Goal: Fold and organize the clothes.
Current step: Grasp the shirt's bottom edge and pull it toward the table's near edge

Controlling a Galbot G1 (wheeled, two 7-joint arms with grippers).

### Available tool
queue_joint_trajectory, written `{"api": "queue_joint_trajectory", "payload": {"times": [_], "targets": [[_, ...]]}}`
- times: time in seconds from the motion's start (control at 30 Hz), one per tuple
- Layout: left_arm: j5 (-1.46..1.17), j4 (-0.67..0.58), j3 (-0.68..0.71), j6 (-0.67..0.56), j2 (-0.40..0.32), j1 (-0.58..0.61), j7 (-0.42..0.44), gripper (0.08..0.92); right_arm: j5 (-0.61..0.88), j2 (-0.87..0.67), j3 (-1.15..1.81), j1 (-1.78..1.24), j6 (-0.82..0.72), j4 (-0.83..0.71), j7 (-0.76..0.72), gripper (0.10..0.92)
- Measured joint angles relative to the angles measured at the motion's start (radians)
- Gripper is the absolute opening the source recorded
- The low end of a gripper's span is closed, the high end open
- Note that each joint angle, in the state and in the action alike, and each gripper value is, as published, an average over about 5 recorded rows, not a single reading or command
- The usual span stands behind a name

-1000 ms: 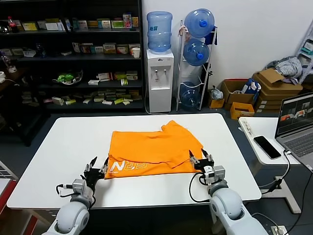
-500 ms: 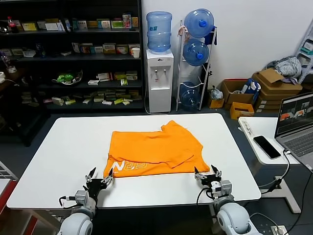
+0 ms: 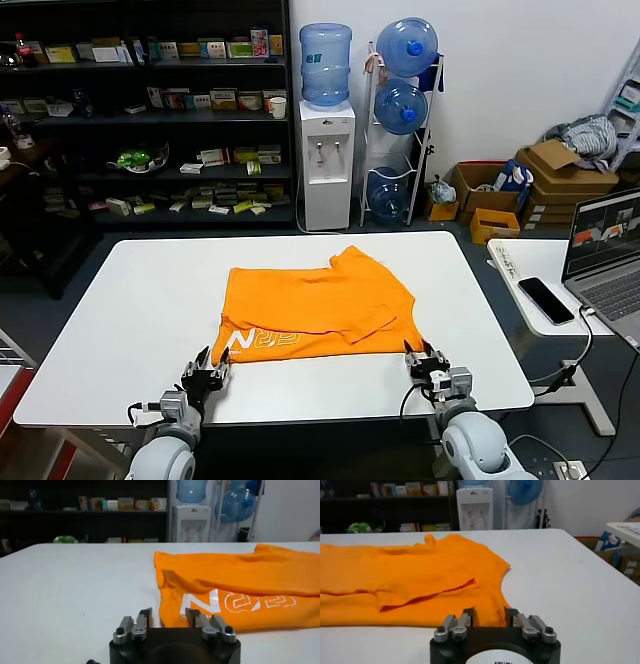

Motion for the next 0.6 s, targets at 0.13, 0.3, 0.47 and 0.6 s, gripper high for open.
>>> {"api": "queue_joint_trajectory", "payload": {"times": [0.13,0.3,0.47,0.6], "targets": [[-0.007,-0.014,0.007,0.017,0.000,0.010,-0.012,0.308,0.011,-0.005,0.001,-0.011,0.002,0.013,0.010,0.221],[-0.017,-0.035,0.006,0.031,0.000,0.021,-0.031,0.170,0.028,-0.019,0.000,-0.032,-0.003,0.046,0.028,0.130],[-0.046,-0.090,0.003,0.060,0.020,0.045,-0.061,0.092,0.059,-0.060,0.010,-0.090,-0.020,0.120,0.056,0.124],[-0.088,-0.165,-0.004,0.092,0.053,0.091,-0.097,0.092,0.088,-0.110,0.028,-0.168,-0.034,0.201,0.080,0.124]]}}
